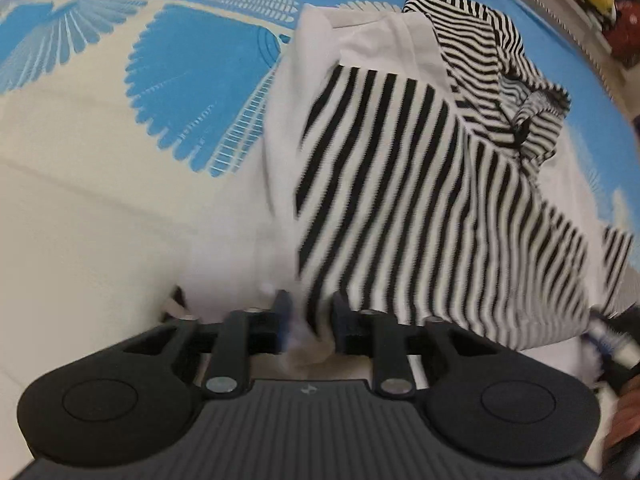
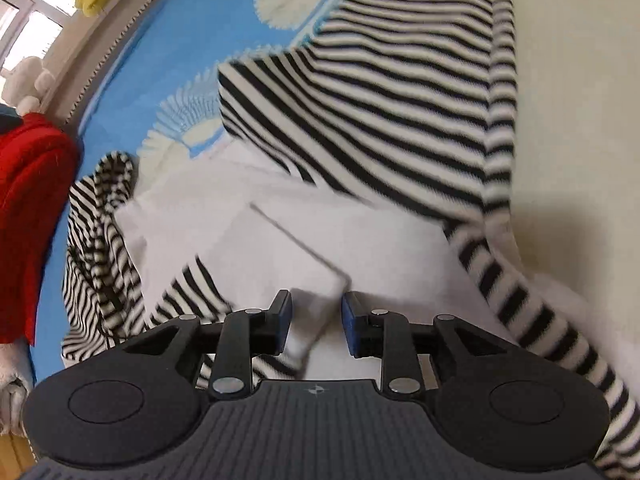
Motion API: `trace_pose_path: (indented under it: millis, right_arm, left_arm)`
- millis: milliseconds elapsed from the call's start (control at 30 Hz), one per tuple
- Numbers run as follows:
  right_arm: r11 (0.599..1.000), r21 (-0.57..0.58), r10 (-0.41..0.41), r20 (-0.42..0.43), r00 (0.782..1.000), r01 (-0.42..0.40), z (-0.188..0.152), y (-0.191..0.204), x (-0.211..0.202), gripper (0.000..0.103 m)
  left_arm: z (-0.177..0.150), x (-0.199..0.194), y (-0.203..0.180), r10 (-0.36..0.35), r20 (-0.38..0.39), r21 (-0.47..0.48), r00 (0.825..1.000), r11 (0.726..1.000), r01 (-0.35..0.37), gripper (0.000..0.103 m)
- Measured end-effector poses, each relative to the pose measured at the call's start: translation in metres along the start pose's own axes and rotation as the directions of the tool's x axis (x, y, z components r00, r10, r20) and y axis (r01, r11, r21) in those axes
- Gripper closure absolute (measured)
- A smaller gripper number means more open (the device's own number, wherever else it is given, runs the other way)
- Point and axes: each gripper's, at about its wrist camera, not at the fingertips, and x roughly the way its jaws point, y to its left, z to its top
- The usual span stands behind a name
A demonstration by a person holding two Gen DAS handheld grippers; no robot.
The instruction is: Fold small clothes
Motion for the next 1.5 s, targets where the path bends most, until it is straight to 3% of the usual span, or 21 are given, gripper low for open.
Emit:
trace_pose_path:
  millis: [33,133,200,300,367,400,467,533,567,600,633,667,733,900,1067,1300,1433,1500]
  right_arm:
    - [1.000,-0.004,0.022,0.007,1.000,-0.022,0.002,0.000,-0.001,0.097]
    - [0.998,-0.040,0.042,0.072,0.997,-0.039,0.002,0.005,-0.016,0.098]
    - [0.996,-0.086,0.040,0.100,0.994,-0.031,0.000,0.010,-0.022,0.098]
    - [0.990,-0.079,-0.114,0.011,0.993,0.115,0.002,-0.001,-0.008,0.097]
    - [0.975,-0.074,-0.201,0.083,0.976,0.207,0.003,-0.006,-0.017,0.096]
    - [0.971,-0.102,-0.200,0.140,0.970,0.215,0.004,-0.002,-0.025,0.093]
    - [0.978,-0.171,-0.087,0.203,0.975,0.122,0.005,0.009,-0.039,0.093]
    - [0.974,-0.225,0.049,0.144,0.988,-0.016,0.005,0.016,-0.037,0.087]
    - [0.966,-0.246,0.090,0.051,0.995,-0.075,0.005,0.017,-0.027,0.082]
    - [0.959,-0.265,0.088,-0.055,0.995,-0.100,0.004,0.016,-0.013,0.071]
    - [0.953,-0.295,0.029,-0.159,0.987,-0.075,0.002,0.014,0.004,0.070]
    - [0.945,-0.317,0.027,-0.152,0.988,-0.074,0.001,0.012,0.005,0.076]
    - [0.947,-0.311,0.036,-0.123,0.992,-0.073,0.010,0.013,-0.007,0.071]
    - [0.923,-0.382,0.092,0.094,0.991,-0.050,0.053,0.002,-0.046,0.066]
    - [0.960,-0.278,0.019,0.213,0.977,0.042,0.115,-0.058,-0.053,0.064]
    - [0.995,-0.062,-0.049,0.320,0.946,0.072,0.197,-0.142,-0.042,0.064]
    - [0.999,0.031,-0.035,0.310,0.950,0.026,0.222,-0.169,-0.017,0.064]
    - [1.000,0.018,-0.013,0.311,0.950,0.008,0.224,-0.172,-0.009,0.064]
  left_arm:
    - [0.001,-0.003,-0.002,0.013,0.003,0.009,1.000,1.000,-0.013,0.084]
    - [0.003,-0.017,-0.009,0.026,0.059,0.026,0.998,0.999,-0.028,0.083]
    - [0.002,-0.009,-0.011,0.045,0.042,0.046,0.998,0.998,-0.047,0.083]
    - [0.002,0.000,-0.010,0.060,0.011,0.035,0.998,0.998,-0.060,0.082]
    - [0.005,-0.009,-0.014,0.063,0.026,0.039,0.998,0.997,-0.064,0.081]
    - [0.006,-0.015,-0.016,0.053,0.046,0.041,0.998,0.998,-0.055,0.079]
    - [0.005,-0.022,-0.024,0.030,0.079,0.060,0.996,0.998,-0.034,0.076]
    - [0.004,-0.024,-0.032,0.006,0.084,0.075,0.996,0.997,-0.012,0.074]
    - [0.003,-0.020,-0.036,0.001,0.071,0.075,0.997,0.997,-0.006,0.074]
    - [0.002,-0.015,-0.038,0.001,0.053,0.073,0.999,0.997,-0.005,0.074]
    - [0.001,-0.009,-0.039,0.003,0.027,0.068,1.000,0.998,-0.005,0.073]
    - [-0.001,-0.005,-0.039,0.004,0.005,0.062,1.000,0.998,-0.004,0.072]
    - [-0.002,-0.004,-0.041,0.019,0.003,0.055,1.000,0.998,-0.019,0.072]
    - [0.001,-0.034,-0.060,-0.008,0.133,0.099,0.991,0.995,-0.005,0.064]
    - [-0.001,-0.046,-0.085,-0.019,0.189,0.158,0.982,0.987,-0.011,0.058]
    - [-0.001,-0.041,-0.094,-0.018,0.187,0.175,0.982,0.984,-0.016,0.058]
    - [0.003,-0.037,-0.091,-0.022,0.176,0.159,0.984,0.987,-0.007,0.058]
    - [0.005,-0.036,-0.089,-0.027,0.169,0.155,0.985,0.988,0.000,0.058]
